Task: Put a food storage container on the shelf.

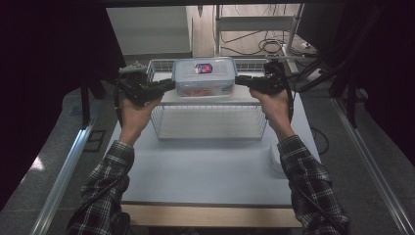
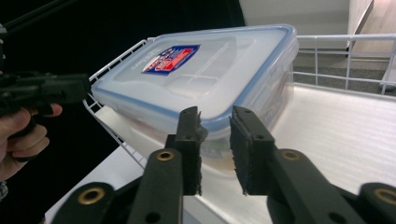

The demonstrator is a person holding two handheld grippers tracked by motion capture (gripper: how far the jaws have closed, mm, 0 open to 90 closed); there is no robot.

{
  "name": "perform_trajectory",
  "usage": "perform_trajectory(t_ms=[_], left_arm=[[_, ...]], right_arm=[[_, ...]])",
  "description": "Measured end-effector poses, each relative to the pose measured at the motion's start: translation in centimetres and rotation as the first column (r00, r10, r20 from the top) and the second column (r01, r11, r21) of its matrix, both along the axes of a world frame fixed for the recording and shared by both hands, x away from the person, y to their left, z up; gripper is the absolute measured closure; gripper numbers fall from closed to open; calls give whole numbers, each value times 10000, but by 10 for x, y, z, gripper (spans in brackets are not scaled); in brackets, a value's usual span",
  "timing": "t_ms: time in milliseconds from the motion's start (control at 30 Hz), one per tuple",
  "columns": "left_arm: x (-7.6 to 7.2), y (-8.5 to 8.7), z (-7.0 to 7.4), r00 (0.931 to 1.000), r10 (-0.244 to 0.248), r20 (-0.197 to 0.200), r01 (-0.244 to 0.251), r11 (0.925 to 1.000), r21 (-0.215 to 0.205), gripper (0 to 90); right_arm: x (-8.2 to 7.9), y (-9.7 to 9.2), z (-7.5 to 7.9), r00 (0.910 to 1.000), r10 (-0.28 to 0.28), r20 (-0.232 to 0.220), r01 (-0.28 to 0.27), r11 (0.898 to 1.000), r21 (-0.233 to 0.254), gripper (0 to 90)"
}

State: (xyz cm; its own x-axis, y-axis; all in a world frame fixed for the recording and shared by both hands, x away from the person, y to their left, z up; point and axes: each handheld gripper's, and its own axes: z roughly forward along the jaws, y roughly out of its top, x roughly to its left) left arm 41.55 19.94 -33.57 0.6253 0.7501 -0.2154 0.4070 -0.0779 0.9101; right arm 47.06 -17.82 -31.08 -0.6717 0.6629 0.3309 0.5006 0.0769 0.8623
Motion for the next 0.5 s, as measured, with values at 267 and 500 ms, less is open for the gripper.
perform_trajectory(t_ms=[267, 500], left_arm=[[13, -8, -14, 9989, 115, -464, -98, 9993, 364, 788], [16, -6, -15, 9984, -69, -564, 73, 10000, 65, 772]], right_arm=[[-5, -1, -7, 9999, 170, 8, -169, 9998, -116, 782], [-7, -4, -10, 9997, 243, -19, -243, 9997, 0, 776]])
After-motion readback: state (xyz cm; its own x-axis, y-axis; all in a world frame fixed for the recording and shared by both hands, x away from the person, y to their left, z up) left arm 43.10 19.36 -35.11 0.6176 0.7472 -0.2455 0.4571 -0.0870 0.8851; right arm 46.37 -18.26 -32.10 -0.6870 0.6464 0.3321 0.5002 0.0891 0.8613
